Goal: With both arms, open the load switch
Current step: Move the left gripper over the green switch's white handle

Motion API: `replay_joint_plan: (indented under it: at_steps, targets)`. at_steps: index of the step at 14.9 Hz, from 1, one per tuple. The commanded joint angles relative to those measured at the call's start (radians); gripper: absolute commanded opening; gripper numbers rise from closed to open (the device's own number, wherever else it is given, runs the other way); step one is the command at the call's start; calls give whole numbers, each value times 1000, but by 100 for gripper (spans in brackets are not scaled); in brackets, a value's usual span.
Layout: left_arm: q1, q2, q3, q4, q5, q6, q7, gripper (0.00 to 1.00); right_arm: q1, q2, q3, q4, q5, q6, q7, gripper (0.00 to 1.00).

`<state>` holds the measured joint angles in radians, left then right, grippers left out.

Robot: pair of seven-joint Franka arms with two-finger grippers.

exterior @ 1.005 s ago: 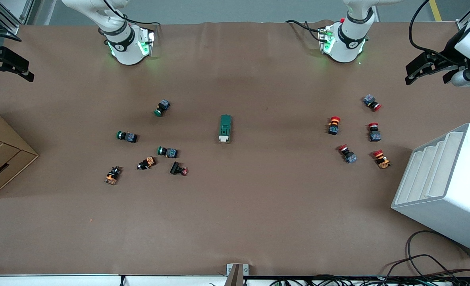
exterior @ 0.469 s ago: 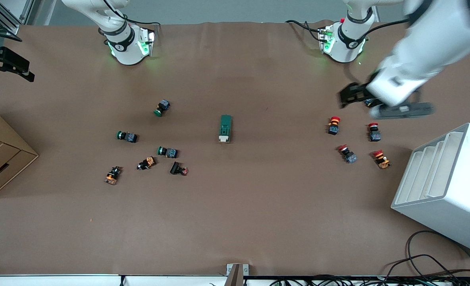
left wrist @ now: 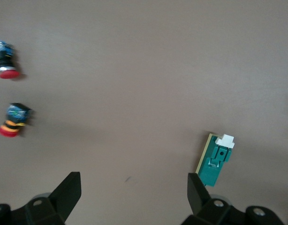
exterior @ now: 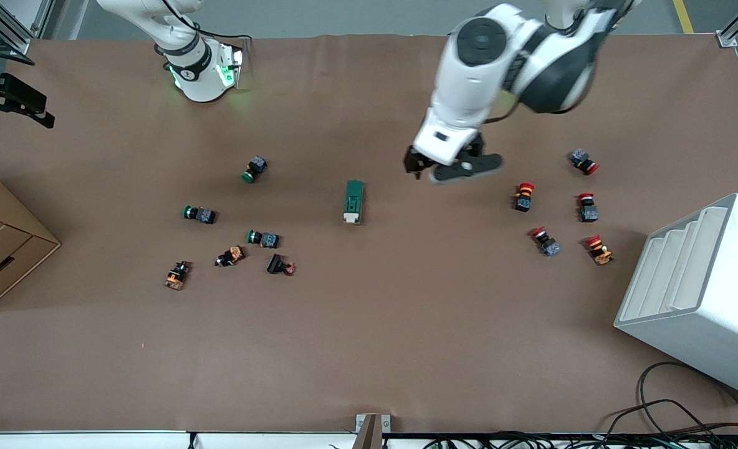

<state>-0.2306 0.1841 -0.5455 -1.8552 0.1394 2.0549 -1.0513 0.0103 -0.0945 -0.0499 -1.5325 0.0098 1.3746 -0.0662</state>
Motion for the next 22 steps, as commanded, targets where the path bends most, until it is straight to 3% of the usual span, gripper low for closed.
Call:
replay_joint_plan:
  at_steps: [1,7,13,22]
  targets:
    - [-82,76,6,-10,138,82,-164,100,4,-22,-4,-24,9,1,-4,100]
    - [-285,271,6,-2,556,205,-648,100,5,-21,-4,-18,9,-2,-4,100]
    - [-417,411,6,-7,1017,203,-1099,99,5,-19,-4,-11,7,0,2,100]
    - [-538,546,13,-12,1403,-2,-1394,99,-10,59,-8,8,-10,12,-4,100]
